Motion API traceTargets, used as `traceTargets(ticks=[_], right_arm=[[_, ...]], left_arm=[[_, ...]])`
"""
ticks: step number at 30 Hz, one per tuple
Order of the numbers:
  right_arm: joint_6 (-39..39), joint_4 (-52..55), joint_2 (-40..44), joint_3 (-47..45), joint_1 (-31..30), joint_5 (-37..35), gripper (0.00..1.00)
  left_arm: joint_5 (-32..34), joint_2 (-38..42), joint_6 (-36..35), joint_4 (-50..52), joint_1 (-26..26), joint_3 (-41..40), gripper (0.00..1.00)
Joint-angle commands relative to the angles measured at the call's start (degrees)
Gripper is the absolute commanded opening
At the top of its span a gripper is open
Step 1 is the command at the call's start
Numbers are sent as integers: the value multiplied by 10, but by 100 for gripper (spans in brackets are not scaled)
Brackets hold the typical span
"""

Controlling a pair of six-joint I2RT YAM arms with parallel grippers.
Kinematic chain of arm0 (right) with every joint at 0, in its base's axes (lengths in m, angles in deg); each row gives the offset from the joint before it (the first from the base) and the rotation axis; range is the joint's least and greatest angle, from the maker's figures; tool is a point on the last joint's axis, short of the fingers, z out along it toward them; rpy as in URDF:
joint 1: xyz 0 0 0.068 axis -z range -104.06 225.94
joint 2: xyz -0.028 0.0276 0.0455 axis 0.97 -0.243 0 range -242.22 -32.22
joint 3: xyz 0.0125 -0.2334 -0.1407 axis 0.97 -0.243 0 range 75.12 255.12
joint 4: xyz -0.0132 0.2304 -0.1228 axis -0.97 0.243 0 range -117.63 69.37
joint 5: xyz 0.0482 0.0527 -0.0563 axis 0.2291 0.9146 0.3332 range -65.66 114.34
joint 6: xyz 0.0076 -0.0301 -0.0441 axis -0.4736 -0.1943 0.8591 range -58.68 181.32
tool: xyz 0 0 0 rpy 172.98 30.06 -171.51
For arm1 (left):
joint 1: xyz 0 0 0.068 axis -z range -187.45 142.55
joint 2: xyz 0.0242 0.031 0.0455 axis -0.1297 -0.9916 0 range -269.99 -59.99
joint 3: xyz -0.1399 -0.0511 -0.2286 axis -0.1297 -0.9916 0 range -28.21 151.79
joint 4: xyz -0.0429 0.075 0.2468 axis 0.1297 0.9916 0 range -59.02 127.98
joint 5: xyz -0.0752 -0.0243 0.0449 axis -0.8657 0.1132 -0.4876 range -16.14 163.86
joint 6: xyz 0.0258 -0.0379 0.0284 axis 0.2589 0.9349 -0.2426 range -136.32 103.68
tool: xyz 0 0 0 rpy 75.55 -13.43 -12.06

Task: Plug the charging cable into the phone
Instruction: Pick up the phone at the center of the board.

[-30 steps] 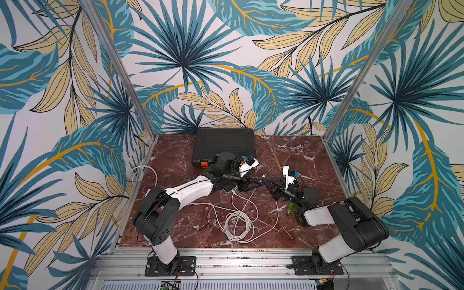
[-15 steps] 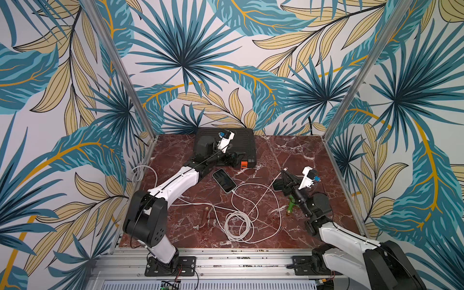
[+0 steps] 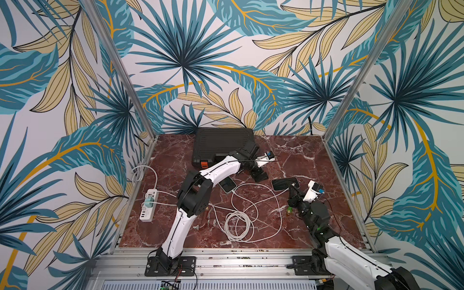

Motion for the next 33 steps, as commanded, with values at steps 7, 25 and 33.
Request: traceTargets(ticks=[7, 25, 33], right_arm=[[6, -20, 26, -22, 0, 10, 0], [18, -33, 36, -33, 0, 48, 0], [18, -34, 38, -33, -1, 52, 0]], left_arm=[[24, -53, -65, 72, 44, 97, 100], [42, -154, -29, 36, 84, 182, 100], [56, -206, -14, 70, 100, 253, 100]])
